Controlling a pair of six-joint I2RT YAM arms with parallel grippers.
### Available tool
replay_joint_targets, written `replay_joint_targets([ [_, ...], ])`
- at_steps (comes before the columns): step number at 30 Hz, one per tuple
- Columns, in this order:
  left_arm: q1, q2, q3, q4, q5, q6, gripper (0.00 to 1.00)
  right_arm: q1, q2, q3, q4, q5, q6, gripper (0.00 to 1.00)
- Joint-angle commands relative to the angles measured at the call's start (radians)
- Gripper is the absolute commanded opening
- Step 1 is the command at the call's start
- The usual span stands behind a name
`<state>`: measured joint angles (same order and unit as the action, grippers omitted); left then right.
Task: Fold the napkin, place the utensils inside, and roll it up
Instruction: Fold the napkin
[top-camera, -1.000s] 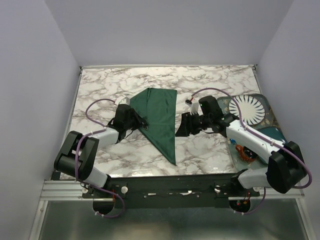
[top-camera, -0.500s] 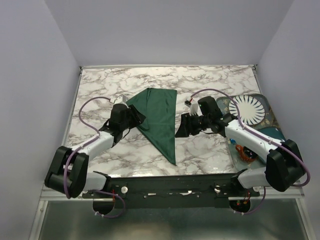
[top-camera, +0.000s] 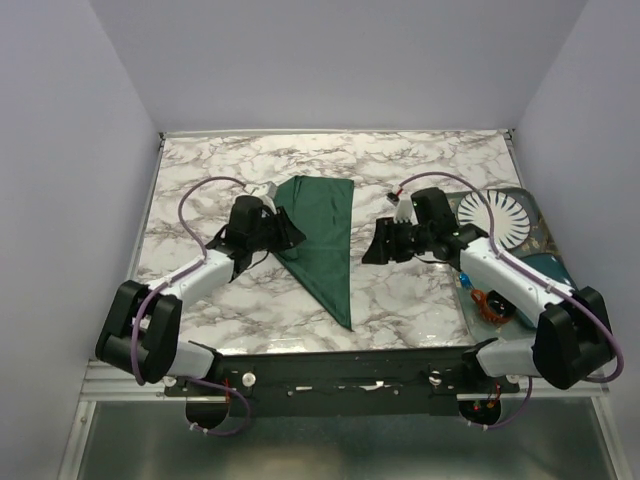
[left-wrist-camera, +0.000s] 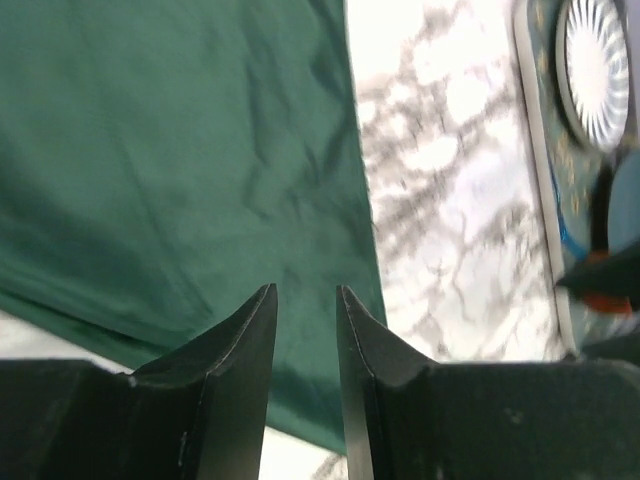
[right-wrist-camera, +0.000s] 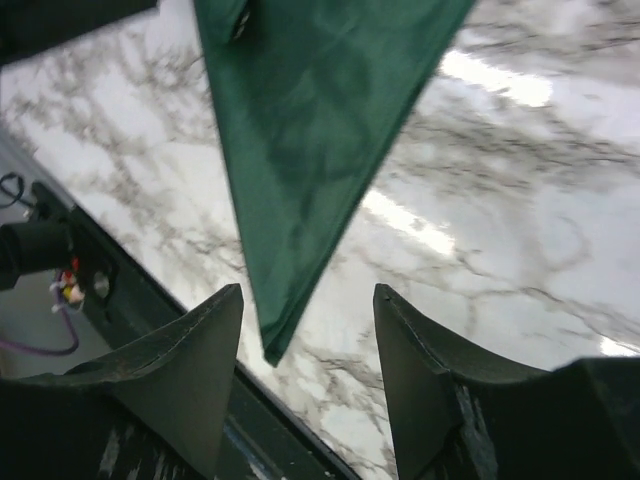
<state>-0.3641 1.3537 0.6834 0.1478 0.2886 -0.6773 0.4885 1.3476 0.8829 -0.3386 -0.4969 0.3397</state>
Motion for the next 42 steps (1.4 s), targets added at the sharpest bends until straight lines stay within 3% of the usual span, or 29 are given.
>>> replay_joint_targets([
  [1, -0.158, -0.014, 0.038, -0.114, 0.057, 0.166, 0.39, -0.085, -0.088, -0.012, -0.1, 0.181, 0.001, 0.64],
  [4, -0.312, -0.065, 0.041, -0.206, -0.116, 0.289, 0.39, -0.148, -0.14, -0.051, -0.122, 0.211, 0.01, 0.68],
  [5, -0.425, -0.071, 0.041, -0.232, -0.197, 0.341, 0.38, -0.168, -0.154, -0.058, -0.122, 0.218, 0.004, 0.7],
  [8, -0.605, -0.07, 0.042, -0.269, -0.281, 0.387, 0.36, -0.188, -0.182, -0.071, -0.126, 0.205, -0.019, 0.71],
  [12, -0.743, -0.047, 0.047, -0.289, -0.383, 0.444, 0.48, -0.199, -0.2, -0.075, -0.131, 0.176, -0.037, 0.72],
  [16, -0.829, 0.027, 0.076, -0.336, -0.431, 0.53, 0.52, -0.202, -0.212, -0.085, -0.131, 0.158, -0.038, 0.72],
  [27, -0.92, 0.111, 0.087, -0.329, -0.499, 0.567, 0.61, -0.203, -0.225, -0.108, -0.128, 0.13, -0.036, 0.73],
  [42, -0.943, 0.208, 0.104, -0.287, -0.548, 0.573, 0.59, -0.203, -0.222, -0.113, -0.126, 0.093, -0.036, 0.73],
])
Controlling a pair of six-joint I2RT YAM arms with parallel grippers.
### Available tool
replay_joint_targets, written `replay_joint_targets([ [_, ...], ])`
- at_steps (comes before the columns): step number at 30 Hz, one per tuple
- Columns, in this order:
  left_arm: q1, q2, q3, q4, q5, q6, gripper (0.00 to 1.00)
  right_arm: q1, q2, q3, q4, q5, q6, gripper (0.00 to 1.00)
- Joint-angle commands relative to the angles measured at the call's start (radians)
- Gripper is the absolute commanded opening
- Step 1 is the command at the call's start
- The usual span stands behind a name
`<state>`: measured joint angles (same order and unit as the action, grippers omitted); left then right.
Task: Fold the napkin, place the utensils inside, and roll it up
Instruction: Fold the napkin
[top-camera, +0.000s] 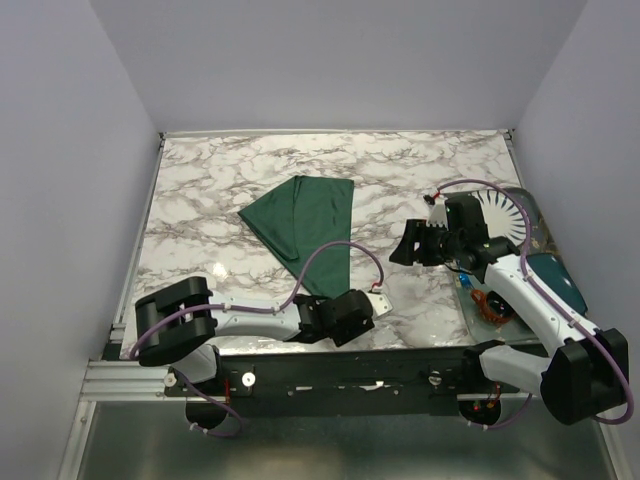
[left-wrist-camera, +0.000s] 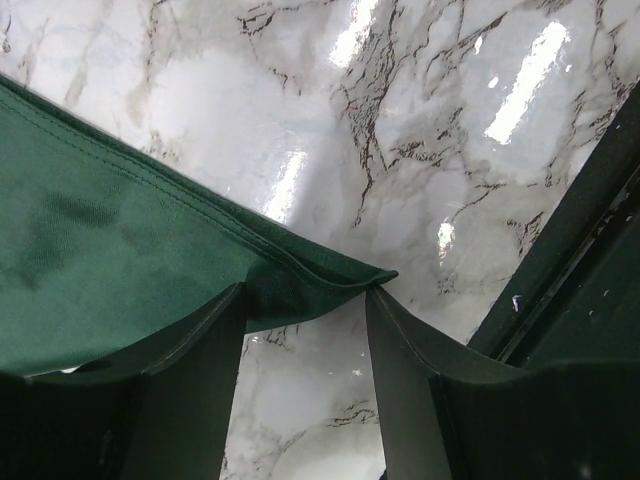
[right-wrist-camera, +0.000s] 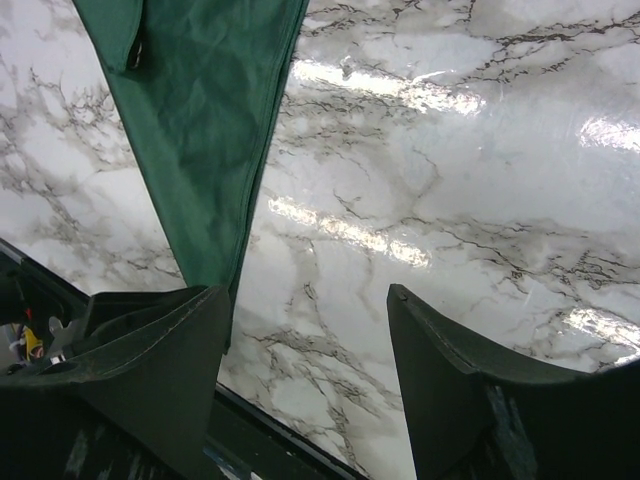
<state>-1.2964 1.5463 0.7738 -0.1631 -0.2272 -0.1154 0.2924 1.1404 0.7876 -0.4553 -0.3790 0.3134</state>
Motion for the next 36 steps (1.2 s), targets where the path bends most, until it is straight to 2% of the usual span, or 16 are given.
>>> replay_joint_targets([
  [1, -0.009, 0.015, 0.01, 0.023, -0.032, 0.01, 0.59, -0.006, -0.011, -0.019, -0.01, -0.026, -0.01, 0.73],
  [2, -0.009, 0.015, 0.007, 0.031, -0.028, 0.007, 0.59, -0.006, -0.011, -0.019, -0.008, -0.031, -0.01, 0.73],
  [5, -0.009, 0.011, -0.001, 0.054, -0.038, -0.006, 0.45, -0.006, -0.005, -0.019, -0.006, -0.037, -0.01, 0.73],
  [6, -0.007, 0.008, -0.01, 0.062, -0.047, -0.026, 0.34, -0.007, -0.004, -0.019, -0.006, -0.037, -0.011, 0.73],
  [9, 0.009, -0.041, -0.027, 0.105, -0.055, -0.07, 0.12, -0.007, 0.002, -0.019, -0.002, -0.038, -0.011, 0.73],
  [12, 0.067, -0.12, -0.056, 0.157, -0.014, -0.104, 0.0, -0.007, 0.022, -0.013, 0.004, -0.049, -0.014, 0.73],
  [13, 0.091, -0.15, -0.062, 0.158, 0.005, -0.133, 0.0, -0.007, 0.027, -0.01, 0.006, -0.052, -0.014, 0.73],
  [14, 0.124, -0.166, -0.065, 0.189, 0.018, -0.148, 0.0, -0.006, 0.031, -0.005, 0.009, -0.063, -0.014, 0.9],
  [15, 0.153, -0.182, -0.079, 0.198, 0.037, -0.165, 0.0, -0.007, 0.042, 0.004, 0.01, -0.066, -0.014, 1.0],
  [16, 0.23, -0.221, -0.088, 0.207, 0.078, -0.182, 0.0, -0.007, 0.045, 0.005, 0.012, -0.072, -0.014, 1.0],
  [18, 0.313, -0.256, -0.111, 0.237, 0.132, -0.243, 0.0, -0.007, 0.056, 0.012, 0.017, -0.089, -0.014, 1.0],
  [19, 0.4, -0.29, -0.12, 0.253, 0.176, -0.263, 0.0, -0.007, 0.059, 0.013, 0.018, -0.095, -0.016, 1.0],
  [23, 0.57, -0.308, -0.123, 0.309, 0.296, -0.334, 0.0, -0.007, 0.064, 0.01, 0.033, -0.075, -0.019, 1.0],
  [29, 0.739, -0.252, -0.116, 0.387, 0.403, -0.437, 0.0, -0.007, 0.003, -0.022, 0.09, -0.099, -0.023, 1.0],
  [33, 0.885, -0.233, -0.131, 0.45, 0.495, -0.513, 0.0, -0.007, 0.019, -0.011, 0.084, -0.118, -0.027, 1.0],
  [36, 0.945, -0.232, -0.125, 0.445, 0.503, -0.553, 0.0, -0.006, 0.03, -0.014, 0.083, -0.112, -0.028, 0.97],
])
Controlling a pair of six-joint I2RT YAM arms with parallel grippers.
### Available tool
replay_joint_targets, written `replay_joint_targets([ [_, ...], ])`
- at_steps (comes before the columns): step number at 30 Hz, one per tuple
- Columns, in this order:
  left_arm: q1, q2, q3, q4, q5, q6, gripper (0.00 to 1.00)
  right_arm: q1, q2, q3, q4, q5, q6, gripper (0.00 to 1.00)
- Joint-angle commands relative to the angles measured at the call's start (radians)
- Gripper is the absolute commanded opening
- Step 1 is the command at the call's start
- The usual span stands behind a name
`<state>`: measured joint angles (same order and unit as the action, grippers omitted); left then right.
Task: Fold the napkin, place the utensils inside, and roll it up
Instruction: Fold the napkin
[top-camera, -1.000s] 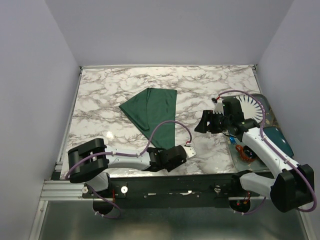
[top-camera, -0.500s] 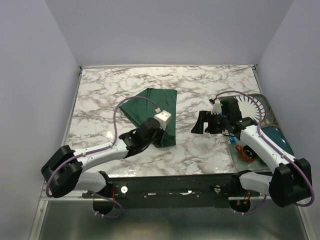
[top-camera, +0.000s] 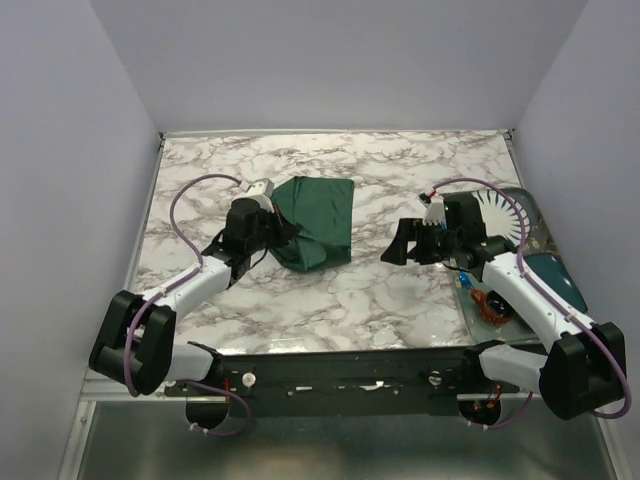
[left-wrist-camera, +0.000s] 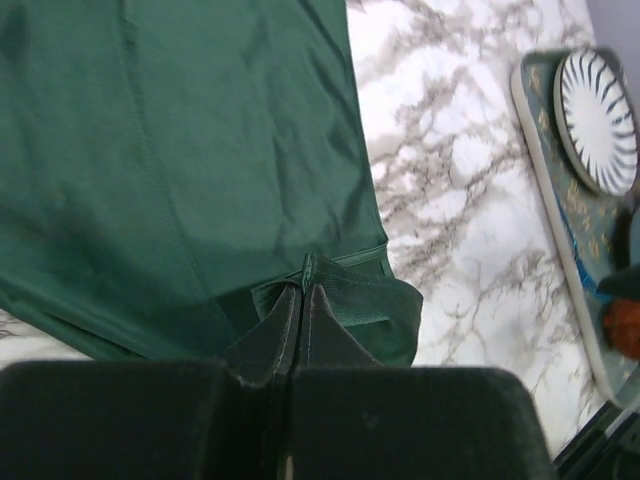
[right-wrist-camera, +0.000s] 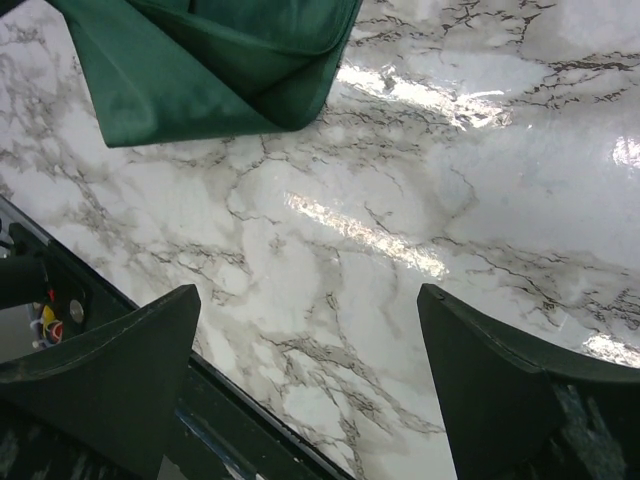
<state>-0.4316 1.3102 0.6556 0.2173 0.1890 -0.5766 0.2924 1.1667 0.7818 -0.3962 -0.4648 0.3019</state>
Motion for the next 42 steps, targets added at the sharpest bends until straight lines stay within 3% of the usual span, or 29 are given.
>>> replay_joint_targets([
  [1, 0.118, 0.001, -0.004, 0.062, 0.09, -0.1, 0.0, -0.007, 0.005, -0.009, 0.022, -0.021, -0.017, 0.95],
  [5, 0.191, 0.012, 0.013, 0.048, 0.096, -0.112, 0.0, -0.007, 0.021, -0.001, 0.019, -0.023, -0.027, 0.88],
  [16, 0.34, 0.133, 0.127, 0.002, 0.119, -0.078, 0.0, -0.007, 0.056, 0.025, 0.002, -0.014, -0.066, 0.86],
  [29, 0.384, 0.328, 0.262, -0.026, 0.112, -0.089, 0.0, -0.007, 0.096, 0.034, 0.008, -0.051, -0.067, 0.85],
  [42, 0.409, 0.357, 0.271, -0.019, 0.089, -0.109, 0.0, 0.004, 0.154, 0.068, 0.042, -0.084, -0.04, 0.83],
])
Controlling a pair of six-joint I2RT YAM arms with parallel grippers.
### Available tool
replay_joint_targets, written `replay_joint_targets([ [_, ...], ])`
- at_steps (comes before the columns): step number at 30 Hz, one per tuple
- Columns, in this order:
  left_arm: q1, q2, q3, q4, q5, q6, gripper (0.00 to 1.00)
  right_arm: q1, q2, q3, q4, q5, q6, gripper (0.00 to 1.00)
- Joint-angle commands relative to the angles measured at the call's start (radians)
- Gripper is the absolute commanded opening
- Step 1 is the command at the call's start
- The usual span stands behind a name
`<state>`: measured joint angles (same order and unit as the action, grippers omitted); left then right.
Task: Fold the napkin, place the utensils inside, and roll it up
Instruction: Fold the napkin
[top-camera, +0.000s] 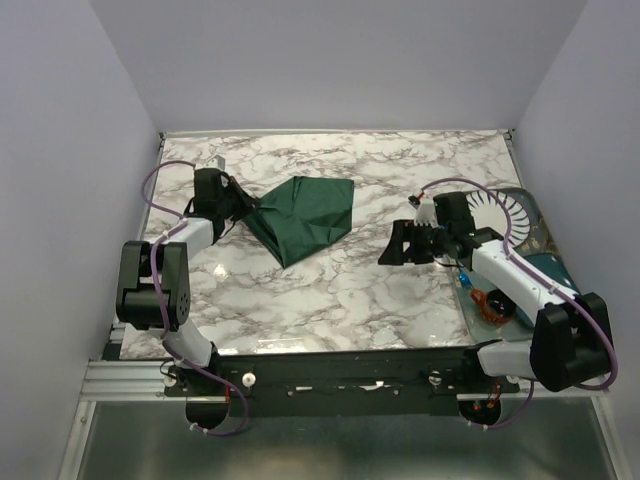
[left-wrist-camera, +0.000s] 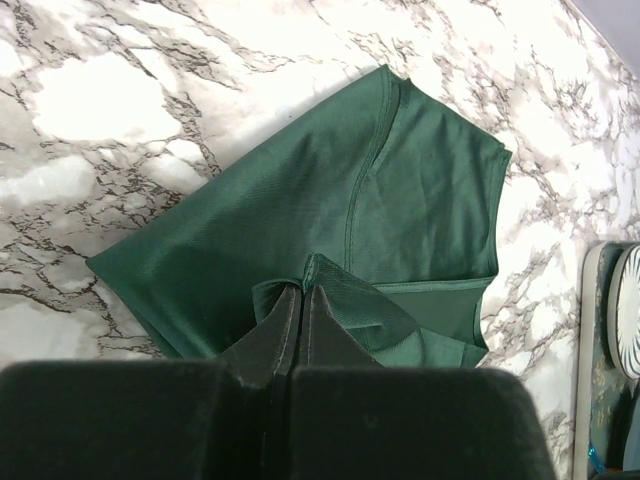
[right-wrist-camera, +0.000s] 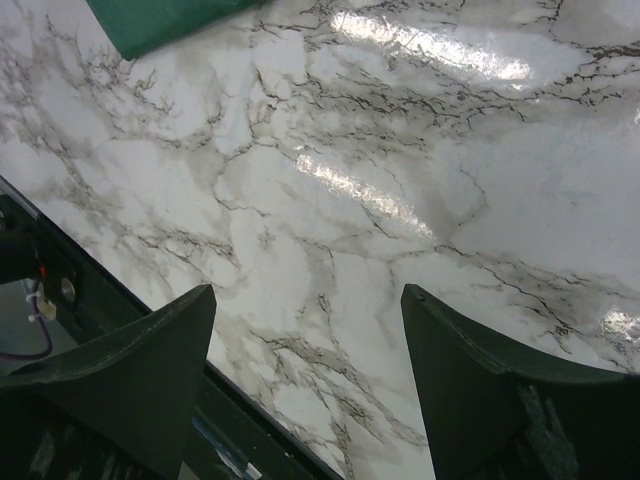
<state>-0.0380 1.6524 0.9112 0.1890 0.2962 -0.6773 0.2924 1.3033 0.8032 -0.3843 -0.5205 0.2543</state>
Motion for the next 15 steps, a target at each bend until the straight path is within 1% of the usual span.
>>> replay_joint_targets([
  [1, 0.018, 0.015, 0.012, 0.009, -0.023, -0.011, 0.0, 0.002, 0.019, 0.051, 0.03, -0.029, 0.008, 0.83],
  [8, 0.027, 0.021, 0.015, 0.0, -0.034, -0.019, 0.02, 0.013, 0.054, 0.067, 0.044, -0.036, 0.014, 0.83],
  [11, 0.03, 0.023, 0.015, -0.014, -0.037, -0.021, 0.04, 0.021, 0.065, 0.07, 0.051, -0.033, 0.019, 0.82],
  [13, 0.03, 0.021, 0.014, -0.028, -0.049, -0.025, 0.08, 0.027, 0.077, 0.076, 0.061, -0.029, 0.025, 0.82],
  [15, 0.03, 0.024, 0.015, -0.026, -0.052, -0.025, 0.09, 0.04, 0.112, 0.085, 0.091, -0.016, 0.042, 0.82],
])
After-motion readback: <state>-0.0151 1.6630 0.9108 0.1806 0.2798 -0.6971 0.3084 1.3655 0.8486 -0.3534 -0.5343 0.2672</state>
